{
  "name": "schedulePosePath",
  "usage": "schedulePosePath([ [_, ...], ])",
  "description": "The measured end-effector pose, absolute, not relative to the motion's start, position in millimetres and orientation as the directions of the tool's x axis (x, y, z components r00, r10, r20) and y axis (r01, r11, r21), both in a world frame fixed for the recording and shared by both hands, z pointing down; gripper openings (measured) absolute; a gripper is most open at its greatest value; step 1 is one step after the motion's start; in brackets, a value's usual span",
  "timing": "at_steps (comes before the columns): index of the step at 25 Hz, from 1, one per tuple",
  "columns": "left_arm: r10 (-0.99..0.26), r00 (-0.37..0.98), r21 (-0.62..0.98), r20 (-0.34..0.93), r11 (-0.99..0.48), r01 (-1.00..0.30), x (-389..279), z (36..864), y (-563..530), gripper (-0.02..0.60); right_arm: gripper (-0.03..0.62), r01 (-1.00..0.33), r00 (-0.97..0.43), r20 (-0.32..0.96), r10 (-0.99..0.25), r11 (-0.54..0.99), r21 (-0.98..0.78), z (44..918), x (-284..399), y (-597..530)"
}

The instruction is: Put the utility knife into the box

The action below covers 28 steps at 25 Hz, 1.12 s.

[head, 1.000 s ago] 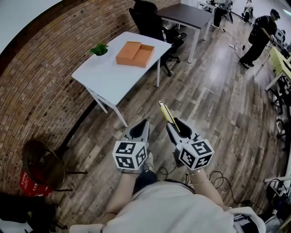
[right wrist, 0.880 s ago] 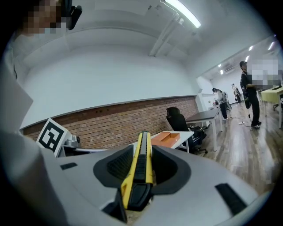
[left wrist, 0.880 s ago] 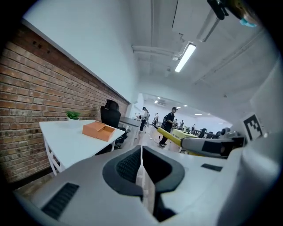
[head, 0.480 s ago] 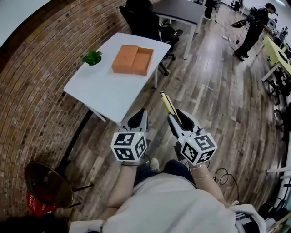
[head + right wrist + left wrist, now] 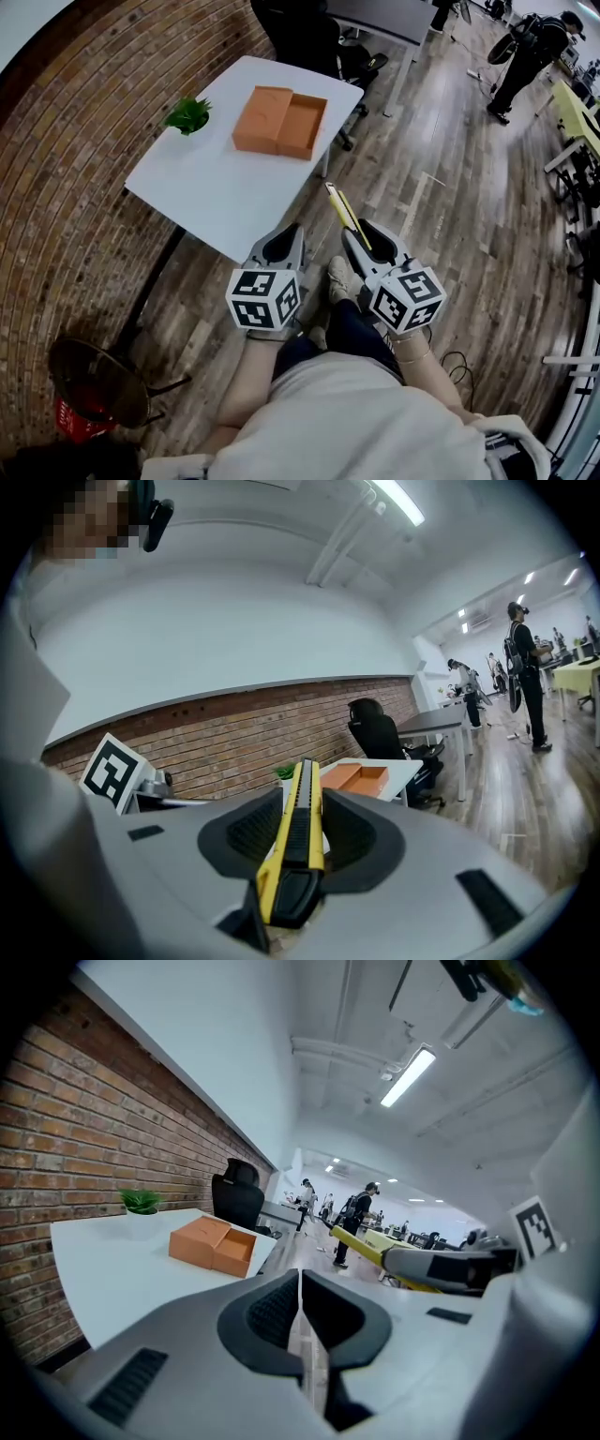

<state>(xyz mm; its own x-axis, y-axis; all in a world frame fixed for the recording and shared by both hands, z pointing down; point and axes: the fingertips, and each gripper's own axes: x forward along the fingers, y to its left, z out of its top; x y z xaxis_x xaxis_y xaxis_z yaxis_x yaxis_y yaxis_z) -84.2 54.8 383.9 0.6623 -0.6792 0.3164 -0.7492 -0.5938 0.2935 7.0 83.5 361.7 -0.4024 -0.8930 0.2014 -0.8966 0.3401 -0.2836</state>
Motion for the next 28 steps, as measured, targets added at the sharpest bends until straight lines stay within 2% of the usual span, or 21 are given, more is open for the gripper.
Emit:
schedulePosePath([
  [18,-0.764,0.560,0.249,0.320,-0.503,-0.828,-21.9,373.4,-149.4,0.014,0.129,-0.815,-0.556,0.158,-0.816,0.499,-0.296,351.4,69.2,-143.7],
  [28,-0.795,0.512,0.238,0.326,-0.455,-0.858,19.8,378.9,-224.0,0.014,0.129,-0.803,-0.575,0.161,-0.802,0.516,-0.299,356.2,124.9,-218.3],
])
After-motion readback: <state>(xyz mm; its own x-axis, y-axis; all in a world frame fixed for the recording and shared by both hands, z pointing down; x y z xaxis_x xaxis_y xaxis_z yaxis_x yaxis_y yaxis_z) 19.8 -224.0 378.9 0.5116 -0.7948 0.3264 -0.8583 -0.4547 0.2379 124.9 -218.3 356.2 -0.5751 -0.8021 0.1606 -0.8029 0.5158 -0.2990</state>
